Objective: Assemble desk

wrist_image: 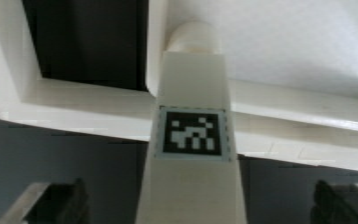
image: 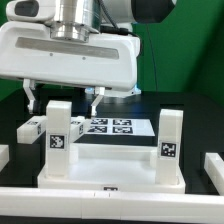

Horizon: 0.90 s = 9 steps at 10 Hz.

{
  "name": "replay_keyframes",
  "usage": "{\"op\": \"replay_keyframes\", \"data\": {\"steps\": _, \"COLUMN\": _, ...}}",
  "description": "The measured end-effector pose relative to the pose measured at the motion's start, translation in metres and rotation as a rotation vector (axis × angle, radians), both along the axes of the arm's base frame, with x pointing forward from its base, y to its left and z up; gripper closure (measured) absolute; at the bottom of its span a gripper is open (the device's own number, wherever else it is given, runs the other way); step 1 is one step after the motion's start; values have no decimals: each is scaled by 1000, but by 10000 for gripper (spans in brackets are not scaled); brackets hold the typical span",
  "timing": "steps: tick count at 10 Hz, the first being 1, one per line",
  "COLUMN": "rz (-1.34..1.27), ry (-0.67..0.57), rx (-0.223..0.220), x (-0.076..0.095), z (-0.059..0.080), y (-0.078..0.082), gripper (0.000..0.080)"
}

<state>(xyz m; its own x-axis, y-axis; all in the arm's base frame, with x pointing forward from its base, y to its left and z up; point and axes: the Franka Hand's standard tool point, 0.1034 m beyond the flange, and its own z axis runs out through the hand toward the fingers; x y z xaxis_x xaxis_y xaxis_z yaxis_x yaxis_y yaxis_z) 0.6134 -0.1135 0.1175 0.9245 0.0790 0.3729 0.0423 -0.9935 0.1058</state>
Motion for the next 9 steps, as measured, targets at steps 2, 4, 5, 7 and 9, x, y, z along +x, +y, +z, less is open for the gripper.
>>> {"op": "replay_keyframes", "data": {"steps": 2, "rz": -4, "ry": 9, "rx": 13, "x": 2, "z": 9, "y": -3, "gripper": 151}}
{"op": "replay_keyframes", "data": {"steps": 4, "rz": -1, "ry": 23, "rx": 37, "x": 7, "z": 23, "y": -3, "gripper": 150}}
{"op": "replay_keyframes", "data": {"steps": 5, "rz": -7, "ry": 31, "rx": 47, "x": 9, "z": 24, "y": -3, "gripper": 150}}
{"op": "replay_keyframes", "data": {"steps": 7, "rz": -10, "ry": 40, "rx": 53, "x": 8, "z": 22, "y": -2, "gripper": 150}}
{"op": "replay_keyframes", "data": {"steps": 9, "rz": -8, "ry": 162, "rx": 82, "x": 4, "z": 11, "y": 1, "gripper": 150}}
